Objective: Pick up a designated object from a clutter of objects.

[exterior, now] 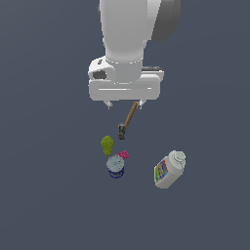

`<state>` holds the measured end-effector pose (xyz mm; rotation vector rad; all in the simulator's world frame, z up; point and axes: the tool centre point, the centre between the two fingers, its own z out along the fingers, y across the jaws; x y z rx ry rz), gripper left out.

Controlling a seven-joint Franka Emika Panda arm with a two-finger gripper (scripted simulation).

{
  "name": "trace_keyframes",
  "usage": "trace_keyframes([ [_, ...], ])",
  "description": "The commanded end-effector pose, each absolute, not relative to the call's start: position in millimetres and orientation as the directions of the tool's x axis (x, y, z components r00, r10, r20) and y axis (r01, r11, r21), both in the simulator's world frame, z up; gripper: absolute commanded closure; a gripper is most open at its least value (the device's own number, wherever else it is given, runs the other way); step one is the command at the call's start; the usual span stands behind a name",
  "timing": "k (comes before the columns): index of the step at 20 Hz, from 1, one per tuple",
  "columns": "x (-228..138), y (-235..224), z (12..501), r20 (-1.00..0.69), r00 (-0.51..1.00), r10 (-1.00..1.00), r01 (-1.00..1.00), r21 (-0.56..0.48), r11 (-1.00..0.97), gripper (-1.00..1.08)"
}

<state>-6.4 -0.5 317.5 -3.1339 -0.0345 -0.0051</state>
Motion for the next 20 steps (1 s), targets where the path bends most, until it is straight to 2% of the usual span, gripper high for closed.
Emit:
trace_keyframes([
  [1,-6,0,317,0.003,1.000,0.022,0.022,-0.007,-1.000,-0.92],
  [12,-3,-24,324,0.023,0.998,-0.064,-0.063,-0.029,-0.998,-0.92],
  [20,1,-30,303,0.020,0.996,-0.086,-0.086,-0.029,-0.996,-0.92],
])
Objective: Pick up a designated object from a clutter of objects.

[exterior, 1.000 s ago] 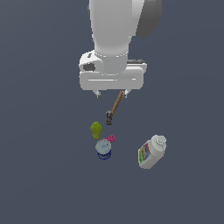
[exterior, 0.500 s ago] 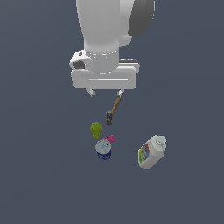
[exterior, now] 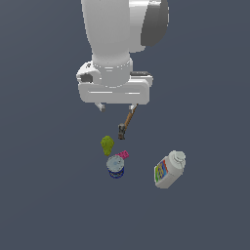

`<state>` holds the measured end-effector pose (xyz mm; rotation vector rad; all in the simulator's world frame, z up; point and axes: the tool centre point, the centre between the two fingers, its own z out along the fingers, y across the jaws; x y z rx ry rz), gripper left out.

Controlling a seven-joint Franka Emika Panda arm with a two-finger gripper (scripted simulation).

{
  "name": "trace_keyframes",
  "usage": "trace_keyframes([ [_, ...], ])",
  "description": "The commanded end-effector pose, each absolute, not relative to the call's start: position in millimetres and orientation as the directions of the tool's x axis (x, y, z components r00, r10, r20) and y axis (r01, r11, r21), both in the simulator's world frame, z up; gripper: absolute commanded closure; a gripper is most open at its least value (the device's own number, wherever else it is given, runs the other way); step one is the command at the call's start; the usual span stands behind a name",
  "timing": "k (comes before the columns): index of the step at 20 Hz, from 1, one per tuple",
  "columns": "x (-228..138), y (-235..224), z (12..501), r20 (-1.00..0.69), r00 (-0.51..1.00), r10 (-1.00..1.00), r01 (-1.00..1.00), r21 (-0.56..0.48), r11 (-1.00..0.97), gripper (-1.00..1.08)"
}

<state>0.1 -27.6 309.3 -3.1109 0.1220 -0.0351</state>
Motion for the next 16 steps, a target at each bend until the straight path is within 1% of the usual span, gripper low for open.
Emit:
trace_keyframes([
  [1,2,-31,298,0.019,0.996,-0.092,-0.092,-0.029,-0.995,-0.92],
  [7,5,-44,255,0.014,0.990,-0.143,-0.142,-0.029,-0.989,-0.92],
  [16,-2,-72,162,0.005,0.967,-0.253,-0.253,-0.018,-0.967,-0.92],
])
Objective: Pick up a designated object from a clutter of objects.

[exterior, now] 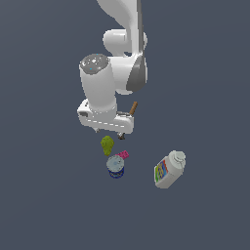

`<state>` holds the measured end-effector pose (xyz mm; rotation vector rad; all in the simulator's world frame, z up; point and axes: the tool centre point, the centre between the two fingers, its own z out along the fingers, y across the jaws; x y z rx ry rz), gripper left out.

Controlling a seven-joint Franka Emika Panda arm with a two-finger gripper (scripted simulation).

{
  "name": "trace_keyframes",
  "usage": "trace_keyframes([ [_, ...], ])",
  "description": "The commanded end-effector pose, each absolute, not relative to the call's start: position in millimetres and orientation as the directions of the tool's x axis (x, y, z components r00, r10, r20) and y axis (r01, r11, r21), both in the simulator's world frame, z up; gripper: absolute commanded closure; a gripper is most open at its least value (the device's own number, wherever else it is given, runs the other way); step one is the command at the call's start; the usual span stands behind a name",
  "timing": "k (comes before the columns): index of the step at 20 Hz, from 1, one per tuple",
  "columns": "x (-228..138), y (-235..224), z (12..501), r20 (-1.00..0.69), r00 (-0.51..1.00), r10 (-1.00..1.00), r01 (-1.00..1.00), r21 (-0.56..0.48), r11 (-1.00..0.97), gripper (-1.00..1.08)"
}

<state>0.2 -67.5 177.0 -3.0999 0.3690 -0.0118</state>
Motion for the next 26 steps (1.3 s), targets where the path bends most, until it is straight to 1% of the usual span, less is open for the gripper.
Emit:
trace_keyframes([
  [1,-4,-75,153,0.004,0.965,-0.264,-0.264,-0.016,-0.964,-0.92],
  [5,-11,-84,124,0.002,0.954,-0.299,-0.299,-0.009,-0.954,-0.92],
  [10,-19,-92,101,0.000,0.945,-0.328,-0.328,-0.003,-0.945,-0.92],
  [20,-23,-95,89,-0.001,0.941,-0.338,-0.338,0.000,-0.941,-0.92],
  [26,-24,-95,68,-0.001,0.941,-0.339,-0.339,0.000,-0.941,-0.92],
])
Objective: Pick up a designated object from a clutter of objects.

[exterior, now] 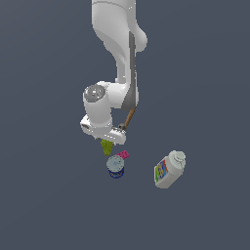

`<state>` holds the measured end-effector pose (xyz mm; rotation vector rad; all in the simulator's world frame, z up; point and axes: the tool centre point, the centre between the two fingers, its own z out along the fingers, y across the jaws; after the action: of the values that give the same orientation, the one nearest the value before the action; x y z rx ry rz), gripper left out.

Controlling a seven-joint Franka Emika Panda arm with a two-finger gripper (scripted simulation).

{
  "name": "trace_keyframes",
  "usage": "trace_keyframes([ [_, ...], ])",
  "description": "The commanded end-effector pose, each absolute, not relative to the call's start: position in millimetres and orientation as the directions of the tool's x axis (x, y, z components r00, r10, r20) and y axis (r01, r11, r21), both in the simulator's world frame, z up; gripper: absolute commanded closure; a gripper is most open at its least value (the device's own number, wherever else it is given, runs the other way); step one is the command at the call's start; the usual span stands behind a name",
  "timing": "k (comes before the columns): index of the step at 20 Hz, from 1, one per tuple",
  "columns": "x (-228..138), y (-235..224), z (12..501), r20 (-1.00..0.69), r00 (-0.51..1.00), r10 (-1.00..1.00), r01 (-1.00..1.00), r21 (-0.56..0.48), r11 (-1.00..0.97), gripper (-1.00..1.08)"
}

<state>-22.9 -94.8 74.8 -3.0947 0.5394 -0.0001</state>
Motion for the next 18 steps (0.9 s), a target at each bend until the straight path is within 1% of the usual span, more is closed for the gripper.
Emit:
trace_keyframes([
  [1,-24,-95,63,-0.001,0.941,-0.339,-0.339,0.000,-0.941,-0.92],
  [5,-24,-95,47,0.000,0.941,-0.339,-0.339,0.000,-0.941,-0.92],
  [10,-23,-95,41,0.000,0.941,-0.339,-0.339,0.000,-0.941,-0.92],
  [11,-23,-95,41,0.000,0.941,-0.339,-0.339,0.000,-0.941,1.08],
  [18,-23,-95,41,0.000,0.941,-0.339,-0.339,0.000,-0.941,1.08],
])
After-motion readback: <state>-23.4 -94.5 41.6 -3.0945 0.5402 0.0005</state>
